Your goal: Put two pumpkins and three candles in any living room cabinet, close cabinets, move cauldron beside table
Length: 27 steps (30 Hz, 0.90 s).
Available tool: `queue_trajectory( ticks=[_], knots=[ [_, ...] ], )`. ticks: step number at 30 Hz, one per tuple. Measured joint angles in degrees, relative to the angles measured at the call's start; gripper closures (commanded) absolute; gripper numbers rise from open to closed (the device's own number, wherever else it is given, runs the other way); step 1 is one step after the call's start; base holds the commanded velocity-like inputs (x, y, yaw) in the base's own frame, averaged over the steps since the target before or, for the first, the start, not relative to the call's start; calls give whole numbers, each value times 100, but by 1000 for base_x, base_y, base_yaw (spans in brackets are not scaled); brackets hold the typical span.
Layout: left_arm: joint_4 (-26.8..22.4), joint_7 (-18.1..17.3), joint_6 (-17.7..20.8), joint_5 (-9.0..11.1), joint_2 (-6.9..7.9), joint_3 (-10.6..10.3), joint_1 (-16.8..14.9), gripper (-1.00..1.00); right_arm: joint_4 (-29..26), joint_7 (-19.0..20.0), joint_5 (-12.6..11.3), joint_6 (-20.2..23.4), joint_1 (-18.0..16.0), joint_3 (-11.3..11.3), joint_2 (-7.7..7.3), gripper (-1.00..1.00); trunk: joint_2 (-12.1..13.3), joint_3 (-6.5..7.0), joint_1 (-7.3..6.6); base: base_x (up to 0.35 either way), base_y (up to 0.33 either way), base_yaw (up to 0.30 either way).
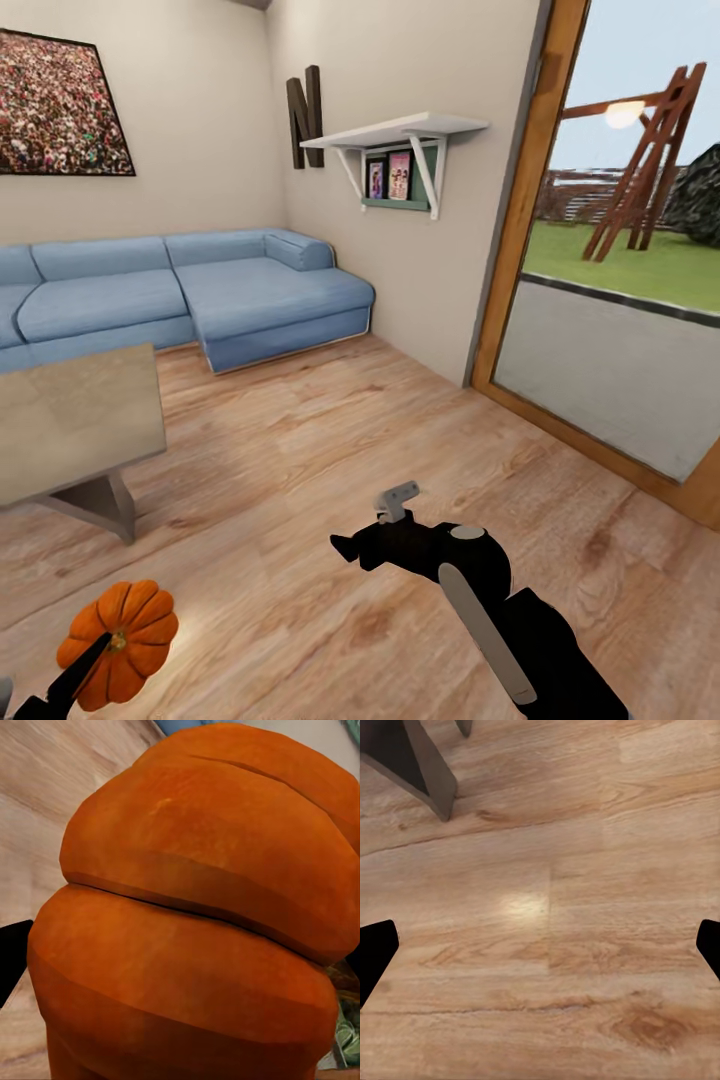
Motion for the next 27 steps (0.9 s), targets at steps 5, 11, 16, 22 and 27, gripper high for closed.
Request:
queue_trajectory(
  ticks=[5, 11, 16, 22, 27],
  knots=[
    [122, 0, -204, 16, -1, 6, 0, 100, 0, -5, 56, -4, 0, -6, -4, -100, 0, 0, 1, -114, 142, 300],
    [151, -30, -240, 47, -1, 5, -1, 100, 0, -4, 62, -10, 1, -26, -1, -100, 0, -11, 2, -166, 243, 300],
    [156, -29, -238, 52, 1, 5, -1, 100, 0, -5, 63, -3, -3, -10, -4, -100, 0, -22, 2, -169, 247, 300],
    [170, -17, -236, 49, 3, 8, -1, 100, 0, -5, 63, 0, -8, -2, 0, -100, 0, -36, 2, -170, 247, 300],
    [179, -18, -241, 49, 0, 14, 0, 100, 0, -1, 63, 4, -6, 0, -4, -100, 0, -47, 2, -176, 247, 300]
  ],
)
